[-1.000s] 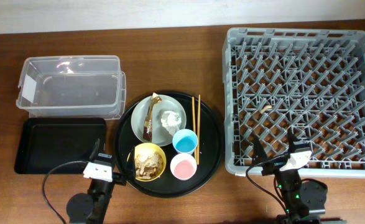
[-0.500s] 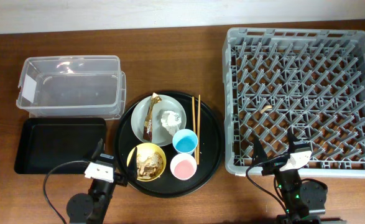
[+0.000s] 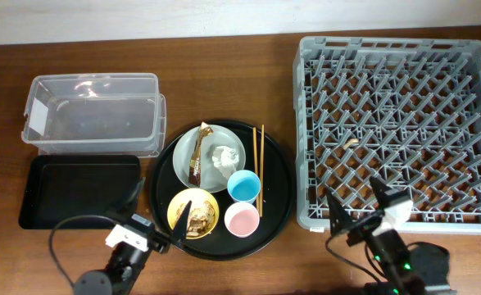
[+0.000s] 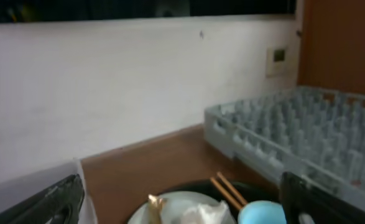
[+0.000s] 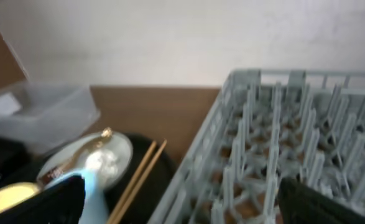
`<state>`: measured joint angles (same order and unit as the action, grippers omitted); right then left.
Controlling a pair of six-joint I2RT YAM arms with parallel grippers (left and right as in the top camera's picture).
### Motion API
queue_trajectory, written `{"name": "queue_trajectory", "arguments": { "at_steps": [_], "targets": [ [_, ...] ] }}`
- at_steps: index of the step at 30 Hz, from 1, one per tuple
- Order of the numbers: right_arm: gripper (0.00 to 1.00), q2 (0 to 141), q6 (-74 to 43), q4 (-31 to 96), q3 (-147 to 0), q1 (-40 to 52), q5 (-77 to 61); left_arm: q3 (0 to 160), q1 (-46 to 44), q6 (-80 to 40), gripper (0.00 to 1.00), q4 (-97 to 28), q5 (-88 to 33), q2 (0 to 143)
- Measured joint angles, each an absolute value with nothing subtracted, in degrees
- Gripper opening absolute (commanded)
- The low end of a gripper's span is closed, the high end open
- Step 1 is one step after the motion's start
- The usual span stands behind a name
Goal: Sort waste into correct bins and load items into the dishwasher rack
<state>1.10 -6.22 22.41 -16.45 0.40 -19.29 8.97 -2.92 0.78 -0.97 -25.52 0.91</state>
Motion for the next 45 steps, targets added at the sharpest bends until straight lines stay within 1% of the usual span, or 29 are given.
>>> {"name": "queue_trajectory", "arguments": {
  "at_steps": [2,3,4,5,7,8,9,10,12,16,18,19,20,21,22,23,25,26,29,32,35,39,41,42,44,45],
  "targets": [
    [0.99,2.4,-6.2,29.8,-23.7,0.4,-19.7,15.3,-2.9,0.2,0.99,-8.6,-26.0,1.6],
    [0.99,3.5,-6.3,32.4,-27.7,0.4,-19.9,19.8,-2.9,-0.1,0.99,-16.8,-26.4,2.7],
    [0.99,6.0,-6.3,41.3,-32.7,0.3,-19.9,22.9,-2.9,-0.1,0.99,-20.8,-26.4,4.5],
    [0.99,8.1,-6.2,44.4,-35.5,0.3,-19.9,26.7,-2.9,-0.1,0.99,-26.5,-26.5,7.0],
    [0.99,15.4,-6.2,52.0,-44.8,0.3,-20.1,35.0,-2.9,-0.3,0.99,-34.8,-26.6,13.7],
    [0.99,20.0,-6.2,55.8,-50.3,0.3,-20.3,41.6,-2.9,-0.2,0.99,-40.2,-26.8,19.8],
    [0.98,22.5,-6.3,58.2,-53.1,0.3,-20.3,44.3,-2.9,-0.2,0.99,-42.6,-26.7,22.5],
    [0.99,25.1,-6.2,61.0,-56.0,0.3,-20.4,48.8,-2.9,0.0,0.99,-48.9,-26.8,26.3],
    [0.99,31.4,-6.2,63.3,-62.5,0.3,-21.3,57.2,-2.9,0.2,0.99,-53.6,-26.8,35.2],
    [0.99,35.9,-6.2,65.6,-65.7,0.3,-27.8,61.7,-2.8,-1.5,0.99,-56.2,-30.9,42.7],
    [0.99,36.5,-6.2,66.3,-65.7,0.3,-29.7,62.2,-2.8,-2.6,0.89,-59.5,-33.1,45.4],
    [0.98,36.5,-6.3,66.4,-65.7,0.3,-30.3,62.2,-3.0,-2.9,0.79,-62.2,-33.2,46.7],
    [0.99,36.5,-6.2,66.8,-65.7,0.3,-30.9,62.2,-3.5,-3.4,0.73,-66.1,-32.8,48.8],
    [0.99,36.5,-6.2,67.1,-65.8,0.3,-31.3,62.0,-4.5,-3.7,0.72,-68.3,-31.5,50.6],
    [0.99,36.5,-6.2,67.3,-65.8,0.3,-31.5,61.2,-5.9,-4.7,0.70,-69.1,-29.8,52.3],
    [0.99,36.5,-6.2,67.7,-65.8,0.3,-31.6,60.2,-7.0,-5.8,0.67,-68.9,-28.5,53.3],
    [0.99,36.5,-6.2,68.6,-65.8,0.3,-31.9,56.2,-10.1,-9.3,0.64,-66.0,-25.3,55.7],
    [0.99,36.5,-6.2,69.0,-65.8,0.3,-32.0,52.9,-12.9,-12.0,0.63,-61.3,-23.4,57.4],
    [0.99,36.5,-6.2,70.4,-65.8,0.3,-32.1,51.2,-19.8,-16.3,0.62,-53.8,-19.4,60.8],
    [0.99,36.5,-6.3,71.0,-65.8,0.3,-32.1,51.2,-27.2,-18.6,0.56,-47.6,-15.8,65.3],
    [0.99,36.5,-6.2,71.6,-65.8,0.3,-32.3,51.2,-32.0,-20.2,0.50,-45.5,-12.4,70.1],
    [0.99,36.5,-6.3,71.6,-65.8,0.3,-32.3,51.1,-35.9,-22.9,0.48,-42.4,-9.9,77.2],
    [0.99,36.5,-6.3,71.7,-65.8,0.3,-32.3,51.1,-38.0,-24.2,0.42,-42.2,-9.0,79.9],
    [0.99,36.5,-6.3,71.8,-65.8,0.3,-32.3,51.1,-38.8,-24.8,0.36,-42.2,-8.9,80.8],
    [0.99,36.5,-6.2,71.8,-65.8,0.3,-32.3,51.1,-40.8,-25.2,0.14,-42.3,-8.4,82.8],
    [0.99,36.5,-6.2,71.8,-65.8,0.3,-32.3,51.1,-41.5,-25.7,0.00,-42.3,-8.2,83.4]
  ]
}}
